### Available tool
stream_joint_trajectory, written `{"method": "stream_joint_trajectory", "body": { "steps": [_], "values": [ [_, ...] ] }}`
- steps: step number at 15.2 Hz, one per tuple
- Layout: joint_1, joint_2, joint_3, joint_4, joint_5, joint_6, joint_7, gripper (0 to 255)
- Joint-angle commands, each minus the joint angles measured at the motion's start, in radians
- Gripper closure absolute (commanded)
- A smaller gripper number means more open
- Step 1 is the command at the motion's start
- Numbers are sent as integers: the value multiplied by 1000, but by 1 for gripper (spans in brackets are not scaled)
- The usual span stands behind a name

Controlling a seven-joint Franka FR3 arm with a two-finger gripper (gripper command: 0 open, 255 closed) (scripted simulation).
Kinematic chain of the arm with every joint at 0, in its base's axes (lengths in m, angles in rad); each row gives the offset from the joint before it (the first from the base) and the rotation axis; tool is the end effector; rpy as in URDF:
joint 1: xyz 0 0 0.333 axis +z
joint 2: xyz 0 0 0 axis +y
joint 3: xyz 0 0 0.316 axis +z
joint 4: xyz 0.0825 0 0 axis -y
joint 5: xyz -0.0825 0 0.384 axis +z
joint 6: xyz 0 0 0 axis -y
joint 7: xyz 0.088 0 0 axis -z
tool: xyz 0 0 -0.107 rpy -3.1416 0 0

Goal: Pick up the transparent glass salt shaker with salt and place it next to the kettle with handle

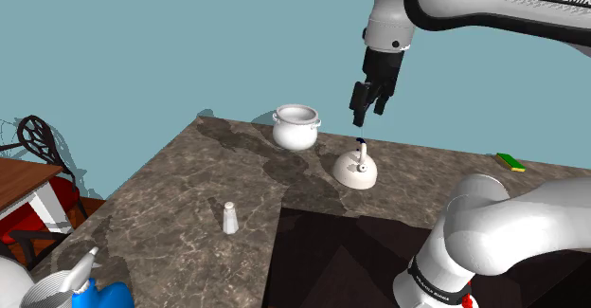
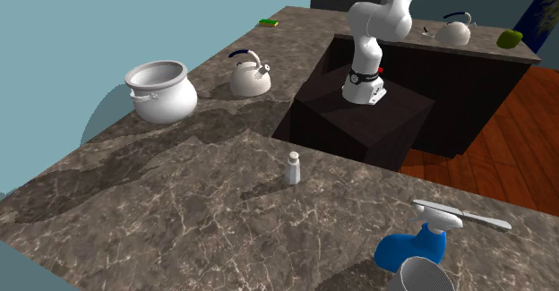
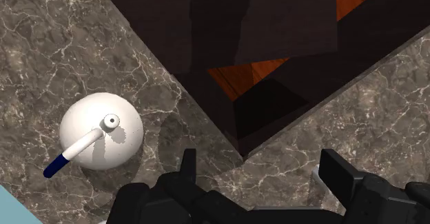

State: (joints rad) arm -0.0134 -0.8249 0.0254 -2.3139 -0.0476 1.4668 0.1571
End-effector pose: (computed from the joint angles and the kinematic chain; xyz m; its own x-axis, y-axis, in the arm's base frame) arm 0.2855 0.0008 0.6129 0.9874 -0.1576 -0.0115 -0.1565 -0.9853 0.0687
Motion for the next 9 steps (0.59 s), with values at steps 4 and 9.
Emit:
{"method": "stream_joint_trajectory", "body": {
  "steps": [4,9],
  "values": [
    [15,26,17,-70,15,115,8,0],
    [42,100,47,-160,36,312,21,0]
  ]
}}
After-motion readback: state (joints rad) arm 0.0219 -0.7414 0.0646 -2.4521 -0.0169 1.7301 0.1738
